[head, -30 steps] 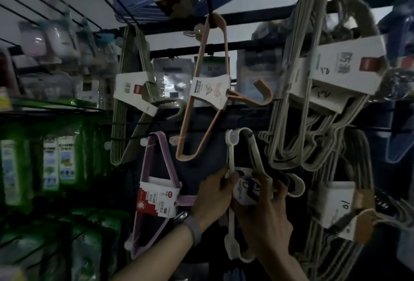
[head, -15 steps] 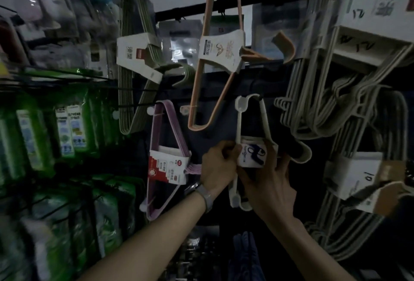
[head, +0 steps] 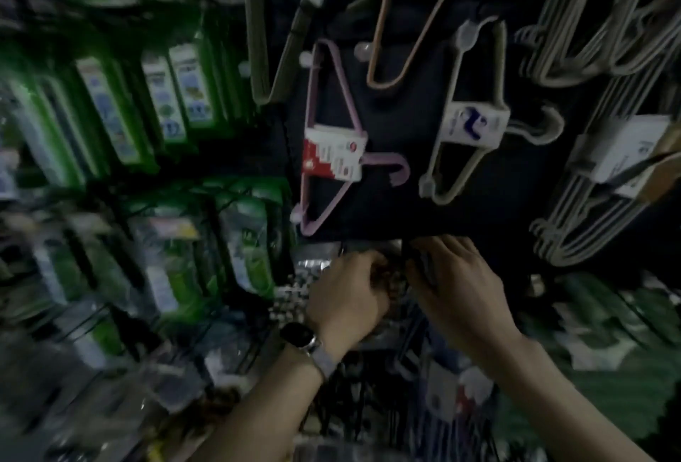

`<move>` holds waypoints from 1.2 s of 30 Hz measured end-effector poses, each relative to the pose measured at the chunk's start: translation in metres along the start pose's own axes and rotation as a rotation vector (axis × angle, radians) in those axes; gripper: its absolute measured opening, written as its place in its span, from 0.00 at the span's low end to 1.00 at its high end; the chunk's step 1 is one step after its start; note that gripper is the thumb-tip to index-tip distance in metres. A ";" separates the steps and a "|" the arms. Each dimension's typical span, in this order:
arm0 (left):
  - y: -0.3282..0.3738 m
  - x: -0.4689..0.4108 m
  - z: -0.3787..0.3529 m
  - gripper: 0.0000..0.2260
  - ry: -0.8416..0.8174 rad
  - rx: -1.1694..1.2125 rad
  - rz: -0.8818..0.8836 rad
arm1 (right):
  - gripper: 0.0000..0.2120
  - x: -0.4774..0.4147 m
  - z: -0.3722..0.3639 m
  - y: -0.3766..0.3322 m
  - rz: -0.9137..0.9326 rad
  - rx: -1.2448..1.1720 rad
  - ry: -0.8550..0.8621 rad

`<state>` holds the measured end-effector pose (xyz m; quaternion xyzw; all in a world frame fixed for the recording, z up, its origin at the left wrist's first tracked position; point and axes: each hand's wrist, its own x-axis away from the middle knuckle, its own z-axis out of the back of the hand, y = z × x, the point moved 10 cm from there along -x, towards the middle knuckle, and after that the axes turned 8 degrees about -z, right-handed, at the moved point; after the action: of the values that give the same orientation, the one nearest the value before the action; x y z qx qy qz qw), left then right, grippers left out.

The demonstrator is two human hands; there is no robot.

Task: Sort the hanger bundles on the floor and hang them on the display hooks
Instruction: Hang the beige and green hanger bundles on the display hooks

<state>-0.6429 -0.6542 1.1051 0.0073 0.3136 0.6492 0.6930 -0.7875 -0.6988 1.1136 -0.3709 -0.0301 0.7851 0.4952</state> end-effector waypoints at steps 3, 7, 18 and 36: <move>-0.035 0.073 -0.005 0.08 -0.032 0.009 0.052 | 0.11 0.063 -0.034 -0.030 0.046 -0.005 -0.096; -0.090 0.186 -0.039 0.08 -0.139 0.020 0.191 | 0.14 0.161 -0.098 -0.056 0.068 0.061 -0.298; -0.209 0.480 -0.164 0.11 -0.482 0.072 0.690 | 0.23 0.449 -0.251 -0.066 -0.082 0.176 -1.176; -0.367 0.725 -0.375 0.17 -0.635 0.101 1.229 | 0.29 0.673 -0.547 0.001 -0.231 0.241 -1.614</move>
<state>-0.5090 -0.2049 0.3425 0.4054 0.0642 0.8750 0.2568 -0.6109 -0.3358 0.3457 0.3685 -0.3303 0.7521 0.4352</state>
